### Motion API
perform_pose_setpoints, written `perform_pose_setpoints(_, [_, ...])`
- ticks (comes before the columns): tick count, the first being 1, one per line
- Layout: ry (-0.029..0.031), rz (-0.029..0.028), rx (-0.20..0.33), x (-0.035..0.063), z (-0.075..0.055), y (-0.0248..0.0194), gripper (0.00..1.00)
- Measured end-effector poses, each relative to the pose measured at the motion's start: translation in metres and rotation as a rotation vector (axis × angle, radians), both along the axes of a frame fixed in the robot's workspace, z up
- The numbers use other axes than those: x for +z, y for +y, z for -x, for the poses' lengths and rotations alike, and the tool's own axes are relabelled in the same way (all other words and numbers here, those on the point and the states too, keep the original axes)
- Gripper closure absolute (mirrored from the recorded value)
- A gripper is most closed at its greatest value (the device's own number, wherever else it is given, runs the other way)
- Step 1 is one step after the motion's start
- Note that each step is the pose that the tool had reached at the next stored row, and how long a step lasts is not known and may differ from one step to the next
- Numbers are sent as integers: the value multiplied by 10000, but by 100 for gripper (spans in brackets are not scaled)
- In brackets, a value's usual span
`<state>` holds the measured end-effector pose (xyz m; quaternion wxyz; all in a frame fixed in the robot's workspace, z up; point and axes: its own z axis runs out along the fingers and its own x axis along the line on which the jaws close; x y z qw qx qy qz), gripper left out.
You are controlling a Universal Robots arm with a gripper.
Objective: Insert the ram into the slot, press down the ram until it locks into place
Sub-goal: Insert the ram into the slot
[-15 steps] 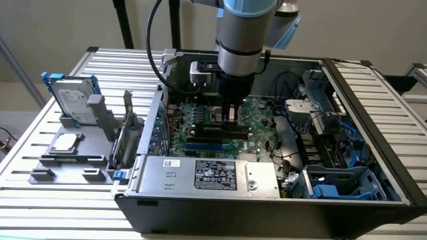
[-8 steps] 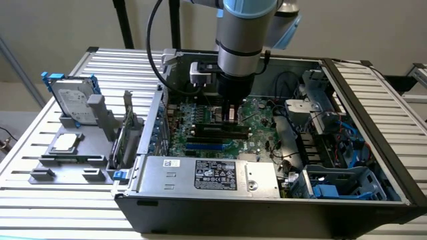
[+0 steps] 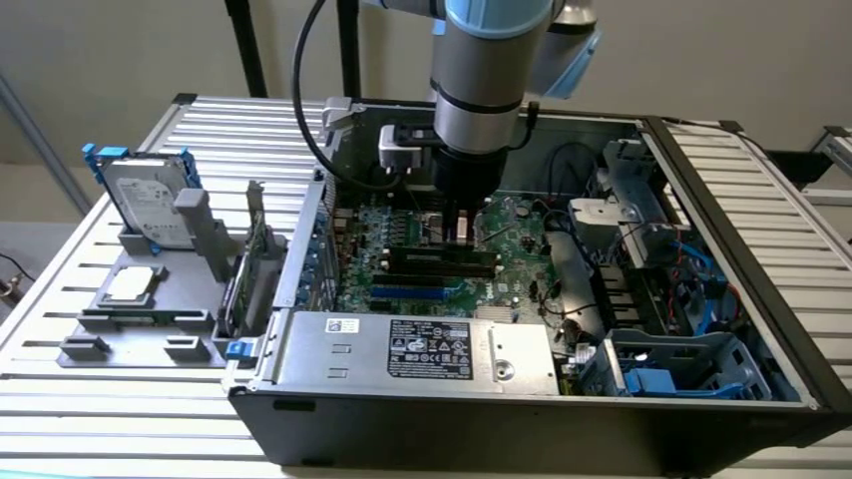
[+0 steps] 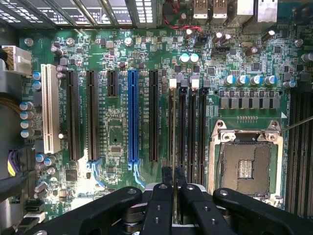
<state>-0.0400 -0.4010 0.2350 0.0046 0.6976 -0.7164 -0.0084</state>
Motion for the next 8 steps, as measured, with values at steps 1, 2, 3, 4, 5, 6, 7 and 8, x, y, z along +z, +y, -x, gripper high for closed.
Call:
perform_pose_setpoints(1, [0,0,0,-2,0,2,87])
perform_pose_setpoints(2, [0,0,0,-5,0,4,87])
perform_pose_setpoints(3, [0,0,0,-8,0,5,87])
perform_pose_setpoints(4, [0,0,0,-11,0,6,87])
perform_pose_setpoints(5, [0,-1,0,-15,0,7,87])
perform_pose_setpoints(6, [0,0,0,-18,0,7,87])
perform_pose_setpoints(7, [0,1,0,-21,0,7,87])
perform_pose_setpoints(8, [0,0,0,-24,0,7,87])
